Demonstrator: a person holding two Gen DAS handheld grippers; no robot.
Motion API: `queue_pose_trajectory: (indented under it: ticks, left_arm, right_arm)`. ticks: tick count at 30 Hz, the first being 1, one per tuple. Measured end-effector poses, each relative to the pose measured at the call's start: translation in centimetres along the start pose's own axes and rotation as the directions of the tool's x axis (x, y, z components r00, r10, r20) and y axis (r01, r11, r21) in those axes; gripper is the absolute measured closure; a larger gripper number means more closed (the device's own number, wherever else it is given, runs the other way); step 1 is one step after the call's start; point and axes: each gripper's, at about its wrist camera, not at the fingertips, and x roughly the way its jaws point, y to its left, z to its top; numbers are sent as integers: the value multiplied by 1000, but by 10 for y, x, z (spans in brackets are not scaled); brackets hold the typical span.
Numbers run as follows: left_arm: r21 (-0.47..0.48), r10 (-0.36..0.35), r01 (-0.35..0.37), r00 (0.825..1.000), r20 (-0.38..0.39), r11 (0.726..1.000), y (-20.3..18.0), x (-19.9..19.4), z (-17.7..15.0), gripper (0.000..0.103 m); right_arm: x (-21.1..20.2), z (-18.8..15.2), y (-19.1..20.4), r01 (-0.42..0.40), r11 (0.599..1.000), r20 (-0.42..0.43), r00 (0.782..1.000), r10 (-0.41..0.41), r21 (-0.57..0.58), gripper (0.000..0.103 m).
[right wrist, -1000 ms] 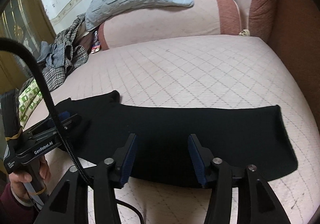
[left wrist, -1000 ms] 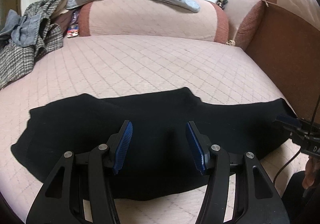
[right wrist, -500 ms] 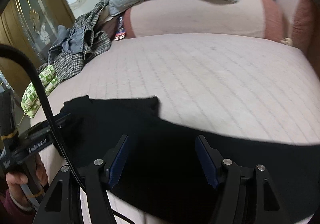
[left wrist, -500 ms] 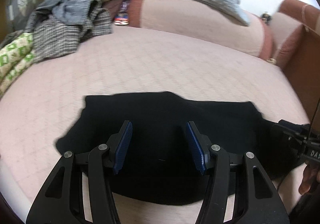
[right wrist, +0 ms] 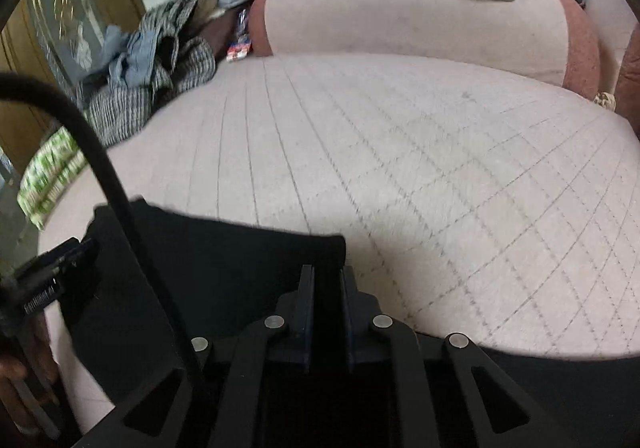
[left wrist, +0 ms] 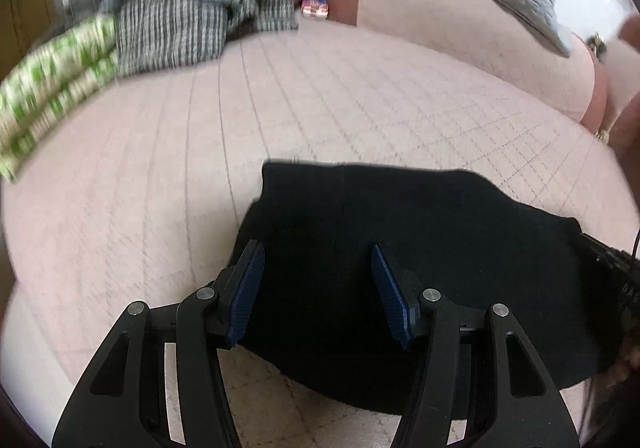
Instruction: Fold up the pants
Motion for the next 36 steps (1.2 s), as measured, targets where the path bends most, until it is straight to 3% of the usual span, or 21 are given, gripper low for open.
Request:
queue_pose_trajectory:
  ticks: [4, 7, 11, 14, 20, 25, 27, 33, 36]
  left_arm:
    - [6, 16, -16, 1000, 16, 1000, 8, -7, -2, 47]
    - [-47, -8, 9, 1000, 17, 999, 20, -12, -1, 48]
    - [-69, -2, 2, 1000, 13, 998, 27, -15, -2, 47]
    - [-45, 9, -8, 1000, 20, 999, 24, -16, -4, 47]
    - [-29, 22, -21, 999, 28, 999, 21, -18, -5, 48]
    - [-22, 9, -8, 998, 63, 1000, 19, -27, -4, 48]
    - [-18, 3, -2, 996, 86, 1000, 16, -34, -3, 48]
    - [25, -14, 10, 987, 159, 1000, 2, -54, -1, 48]
    - [48, -37, 28, 983, 182, 998, -6, -61, -1, 48]
  right_arm:
    - [-23, 3, -6, -16, 998, 34, 999, 14, 69, 91]
    - [-42, 2, 6, -77, 996, 78, 994, 73, 46, 89]
    - [-44, -7, 42, -141, 989, 40, 989, 143, -54, 69]
    - [-39, -18, 66, -166, 980, 9, 986, 168, -110, 68]
    - [-15, -43, 94, -138, 976, -50, 990, 131, -169, 66]
    - [-7, -48, 95, -178, 973, -39, 984, 174, -148, 47]
    - [-8, -50, 97, -220, 966, -43, 975, 216, -138, 28]
    - [-22, -52, 113, -180, 961, -58, 983, 172, -211, 26]
    - [-48, -53, 103, -175, 965, -9, 984, 176, -196, 26]
